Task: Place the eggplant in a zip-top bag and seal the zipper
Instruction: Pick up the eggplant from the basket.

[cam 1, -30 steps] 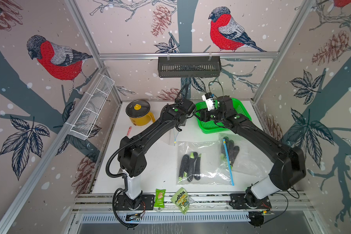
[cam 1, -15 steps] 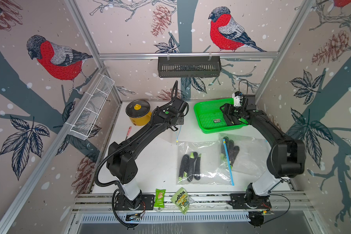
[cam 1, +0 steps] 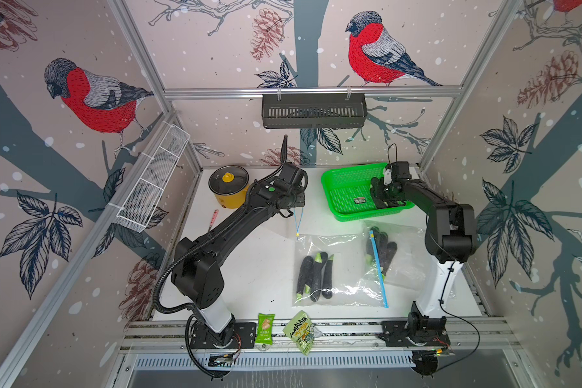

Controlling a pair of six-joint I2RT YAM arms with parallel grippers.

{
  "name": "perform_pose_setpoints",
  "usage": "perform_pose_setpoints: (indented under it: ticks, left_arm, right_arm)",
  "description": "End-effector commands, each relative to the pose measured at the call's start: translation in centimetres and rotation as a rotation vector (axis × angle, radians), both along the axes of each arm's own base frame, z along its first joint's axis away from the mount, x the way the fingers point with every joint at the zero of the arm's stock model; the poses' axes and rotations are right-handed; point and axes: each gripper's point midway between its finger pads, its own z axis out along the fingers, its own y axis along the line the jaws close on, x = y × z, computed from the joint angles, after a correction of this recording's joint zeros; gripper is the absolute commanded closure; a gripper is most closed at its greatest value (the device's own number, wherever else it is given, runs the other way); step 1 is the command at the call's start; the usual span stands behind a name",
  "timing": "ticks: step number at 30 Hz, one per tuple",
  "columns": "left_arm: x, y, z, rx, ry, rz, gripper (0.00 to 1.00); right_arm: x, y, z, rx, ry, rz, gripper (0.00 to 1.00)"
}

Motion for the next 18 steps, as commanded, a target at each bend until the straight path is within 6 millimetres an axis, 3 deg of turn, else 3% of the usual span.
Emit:
perform_pose_setpoints:
  ticks: [1, 5, 8, 10, 13, 15, 17, 18]
  left_arm:
    - [0.5, -0.4, 0.8, -0.036, -0.033, -0.006, 1.00]
    - [0.6, -0.2, 0.7, -0.036, -0.032, -0.002, 1.00]
    - [0.4, -0.2, 0.4, -0.034, -0.025, -0.005, 1.00]
    - [0.5, -0.2, 0.4, -0.036, -0.025, -0.004, 1.00]
    - [0.5, -0.2, 0.2, -0.035, -0.021, -0.005, 1.00]
    - [0.5, -0.2, 0.2, -0.037, -0.021, -0.003, 1.00]
    - [0.6, -0.2, 0.1, -0.038, -0.020, -0.001, 1.00]
    - [0.6, -0.2, 0.2, -0.040, -0.021, -0.001, 1.00]
  right_arm:
    - [0.2, -0.2, -1.4, -0.051, 0.022, 0.007, 0.54]
    - [0.3, 0.5, -3.5, -0.077, 0.055, 0.019, 0.55]
    - [0.3, 0.7, -4.4, -0.084, 0.066, 0.018, 0.48]
    - [0.5, 1.1, -4.6, -0.074, 0.069, 0.028, 0.49]
    - [0.7, 1.7, -4.5, -0.062, 0.063, 0.045, 0.54]
    - [0.7, 2.1, -4.0, -0.056, 0.057, 0.055, 0.62]
    - [0.9, 2.5, -2.7, -0.047, 0.029, 0.066, 0.73]
    - [0.9, 2.6, -1.8, -0.041, 0.013, 0.070, 0.73]
